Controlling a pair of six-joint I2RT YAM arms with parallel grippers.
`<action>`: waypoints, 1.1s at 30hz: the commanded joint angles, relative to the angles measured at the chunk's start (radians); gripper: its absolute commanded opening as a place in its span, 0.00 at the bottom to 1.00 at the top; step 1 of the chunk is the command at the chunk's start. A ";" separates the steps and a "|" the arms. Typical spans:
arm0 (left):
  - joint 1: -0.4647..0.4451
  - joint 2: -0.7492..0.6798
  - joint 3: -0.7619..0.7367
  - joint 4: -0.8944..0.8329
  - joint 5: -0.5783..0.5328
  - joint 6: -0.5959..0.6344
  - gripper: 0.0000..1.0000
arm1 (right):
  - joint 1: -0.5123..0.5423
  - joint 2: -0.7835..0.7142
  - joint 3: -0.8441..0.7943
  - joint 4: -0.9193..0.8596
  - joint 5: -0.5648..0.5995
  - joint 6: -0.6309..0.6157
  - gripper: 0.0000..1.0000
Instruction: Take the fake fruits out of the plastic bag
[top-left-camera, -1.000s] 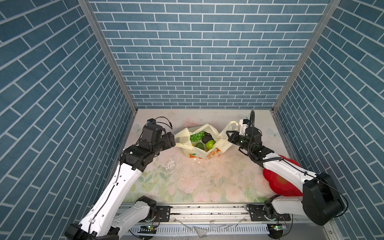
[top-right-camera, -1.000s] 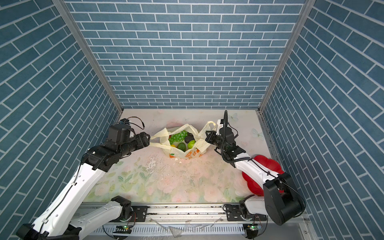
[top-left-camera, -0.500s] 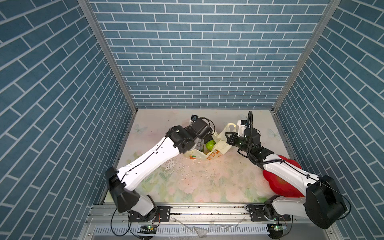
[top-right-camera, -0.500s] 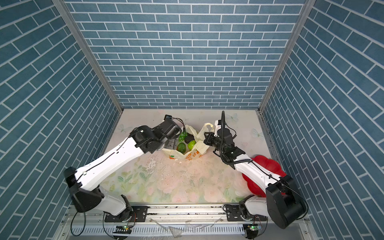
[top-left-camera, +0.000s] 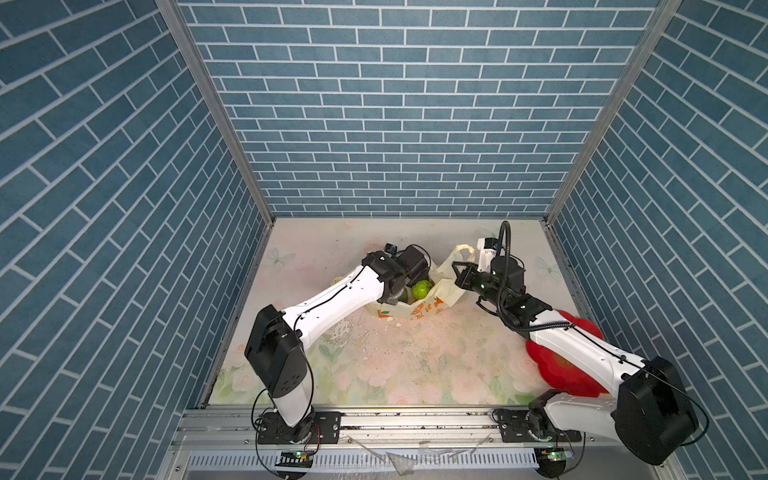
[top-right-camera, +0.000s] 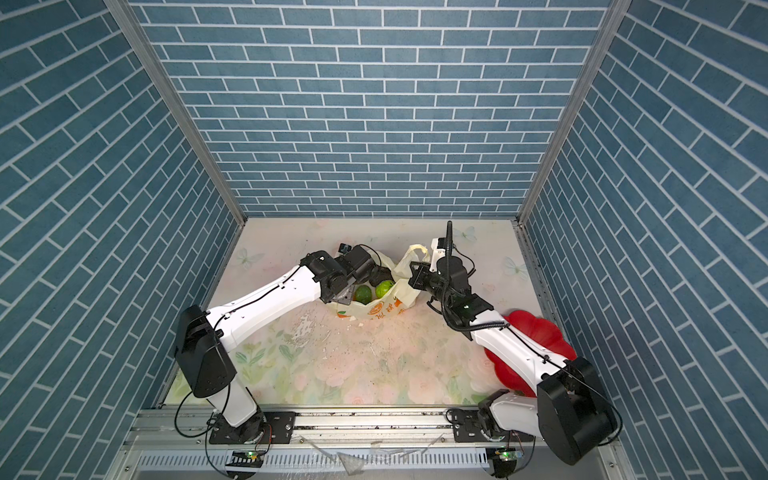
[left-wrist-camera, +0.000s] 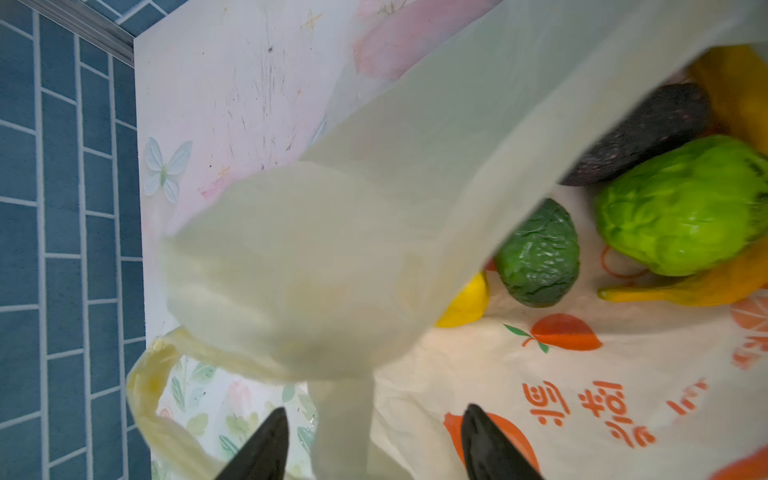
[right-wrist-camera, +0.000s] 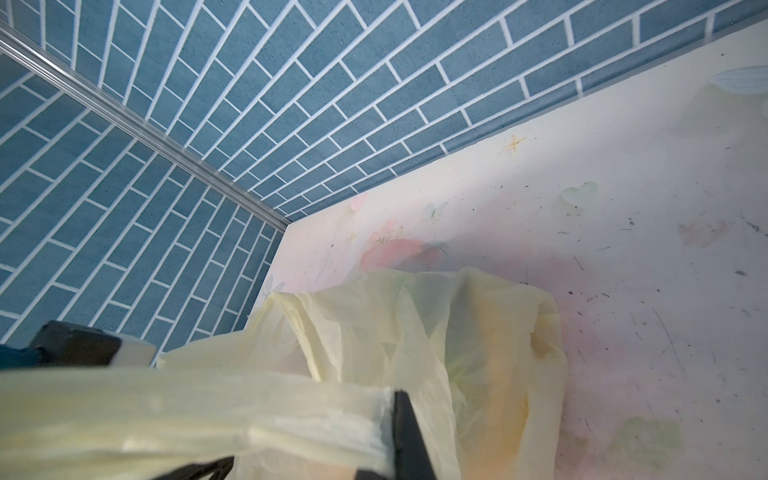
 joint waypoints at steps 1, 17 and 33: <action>0.044 0.000 -0.038 0.067 0.039 0.025 0.51 | 0.004 -0.018 0.026 -0.016 0.025 -0.039 0.00; 0.286 -0.373 -0.404 0.516 0.427 0.008 0.00 | -0.169 0.068 0.058 0.029 -0.174 0.059 0.19; 0.271 -0.430 -0.437 0.586 0.427 0.025 0.00 | 0.075 -0.150 0.523 -1.038 0.472 -0.368 0.78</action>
